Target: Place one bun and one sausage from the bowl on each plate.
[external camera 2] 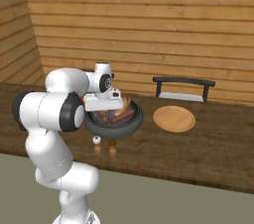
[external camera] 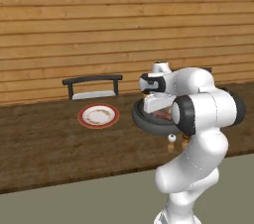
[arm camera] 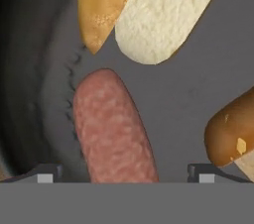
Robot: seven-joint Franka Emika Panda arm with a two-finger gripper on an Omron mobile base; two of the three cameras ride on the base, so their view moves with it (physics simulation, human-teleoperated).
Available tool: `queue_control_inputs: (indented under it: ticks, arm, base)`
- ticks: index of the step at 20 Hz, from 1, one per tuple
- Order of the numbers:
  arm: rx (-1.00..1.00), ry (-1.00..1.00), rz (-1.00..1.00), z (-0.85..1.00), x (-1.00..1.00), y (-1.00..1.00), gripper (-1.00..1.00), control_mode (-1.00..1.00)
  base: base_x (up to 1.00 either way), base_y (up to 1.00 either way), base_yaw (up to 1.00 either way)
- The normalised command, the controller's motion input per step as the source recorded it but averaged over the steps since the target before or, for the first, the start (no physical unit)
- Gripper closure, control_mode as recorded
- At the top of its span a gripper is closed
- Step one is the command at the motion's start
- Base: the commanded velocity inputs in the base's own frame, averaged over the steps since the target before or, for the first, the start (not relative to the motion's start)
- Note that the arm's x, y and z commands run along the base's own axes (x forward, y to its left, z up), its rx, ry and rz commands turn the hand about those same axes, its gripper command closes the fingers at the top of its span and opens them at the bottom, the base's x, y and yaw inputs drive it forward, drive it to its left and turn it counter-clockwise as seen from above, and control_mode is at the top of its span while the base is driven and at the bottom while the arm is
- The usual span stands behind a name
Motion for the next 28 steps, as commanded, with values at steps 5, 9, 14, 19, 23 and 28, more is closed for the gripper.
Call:
queue_control_inputs:
  ticks: [5, 9, 14, 19, 23, 28]
  arm:
    - [0.00, 0.02, 0.03, -0.07, 0.00, 0.00, 1.00, -1.00]
    - [0.00, 0.01, 0.00, 0.00, 0.00, 0.00, 1.00, -1.00]
    - [0.00, -0.03, 0.00, 0.15, -0.22, 0.02, 1.00, -1.00]
    - [0.00, -0.09, 0.00, 0.91, -0.57, 0.02, 1.00, -1.00]
    - [0.00, -0.18, 0.01, 0.98, -0.56, 0.29, 1.00, -1.00]
    - [0.00, -0.27, 0.00, 0.65, -0.31, 0.59, 1.00, -1.00]
  base:
    - [0.00, 0.00, 0.00]
    - [0.00, 0.00, 0.00]
    - [0.00, 0.00, 0.00]
    - [0.00, 0.00, 0.00]
    - [0.00, 0.00, 0.00]
    - [0.00, 0.00, 0.00]
